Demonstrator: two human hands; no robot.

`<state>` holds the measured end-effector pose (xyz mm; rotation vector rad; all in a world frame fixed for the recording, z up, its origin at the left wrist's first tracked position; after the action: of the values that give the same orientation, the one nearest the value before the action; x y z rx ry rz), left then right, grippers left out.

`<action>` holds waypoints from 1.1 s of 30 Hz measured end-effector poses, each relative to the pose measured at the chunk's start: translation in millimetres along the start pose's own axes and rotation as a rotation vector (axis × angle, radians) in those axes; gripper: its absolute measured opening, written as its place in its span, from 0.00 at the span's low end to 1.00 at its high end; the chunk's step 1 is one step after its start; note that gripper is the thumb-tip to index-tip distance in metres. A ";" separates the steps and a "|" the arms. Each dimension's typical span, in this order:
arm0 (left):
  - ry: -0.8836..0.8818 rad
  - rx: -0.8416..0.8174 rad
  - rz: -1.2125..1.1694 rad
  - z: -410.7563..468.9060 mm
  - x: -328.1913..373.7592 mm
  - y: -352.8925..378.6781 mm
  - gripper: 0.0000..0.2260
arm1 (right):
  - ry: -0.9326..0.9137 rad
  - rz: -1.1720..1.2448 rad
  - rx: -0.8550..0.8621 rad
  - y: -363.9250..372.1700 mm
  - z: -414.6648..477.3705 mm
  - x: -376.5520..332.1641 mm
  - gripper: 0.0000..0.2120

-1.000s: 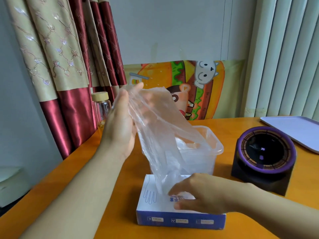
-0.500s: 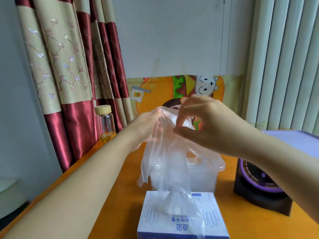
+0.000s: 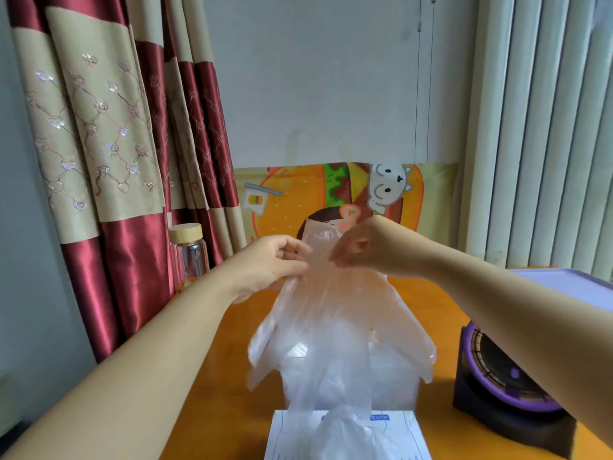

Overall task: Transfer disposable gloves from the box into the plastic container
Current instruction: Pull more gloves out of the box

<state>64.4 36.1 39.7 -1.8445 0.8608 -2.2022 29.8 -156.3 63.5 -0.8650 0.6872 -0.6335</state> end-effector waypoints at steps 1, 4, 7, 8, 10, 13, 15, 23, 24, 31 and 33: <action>-0.003 0.015 0.013 7.1 -4.1 -0.9 0.09 | 0.026 0.017 0.002 1.0 1.0 6.0 0.07; 0.021 0.151 0.179 37.0 -13.1 -3.0 0.08 | 0.147 0.112 0.000 5.2 5.0 21.7 0.09; 0.080 0.417 0.479 61.5 -9.6 -4.2 0.11 | 0.233 0.263 0.018 9.7 8.5 34.7 0.07; 0.148 0.534 0.640 63.7 -5.4 -3.2 0.13 | 0.263 0.295 0.039 12.2 9.0 40.7 0.07; 0.354 0.646 0.864 58.3 3.9 4.9 0.14 | 0.340 0.284 0.043 20.6 5.9 55.9 0.10; 0.485 0.324 0.965 41.2 1.5 31.7 0.11 | 0.427 0.208 -0.076 39.4 -8.9 75.4 0.18; 0.349 0.023 1.017 38.4 -13.9 50.2 0.14 | 0.460 0.134 -0.151 50.5 -18.8 85.7 0.23; -0.145 -0.432 1.116 71.9 -54.6 78.4 0.33 | 0.372 -0.501 -0.514 77.6 -30.4 86.9 0.28; -0.157 -0.450 1.142 74.5 -57.5 82.1 0.32 | 0.355 -0.565 -0.569 78.0 -30.5 84.8 0.27; -0.304 -0.607 1.260 88.9 -81.8 99.6 0.23 | 0.285 -0.794 -0.858 89.4 -19.4 81.8 0.26; -0.327 -0.649 1.272 88.6 -80.4 103.1 0.18 | 0.200 -0.825 -0.838 96.7 -14.2 85.8 0.27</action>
<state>141.2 -41.8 -74.2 -1.0944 2.0186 -0.8504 93.1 -177.7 -48.0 -1.9284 0.7755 -1.2069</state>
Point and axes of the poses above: each hand's wrist, its own z-axis towards the middle knuckle, its own y-axis out of the palm, x = y × z, the point moved 1 cm from there along z, towards the middle knuckle, and after that the axes turned 7 degrees about -y, right-handed, at the moved point
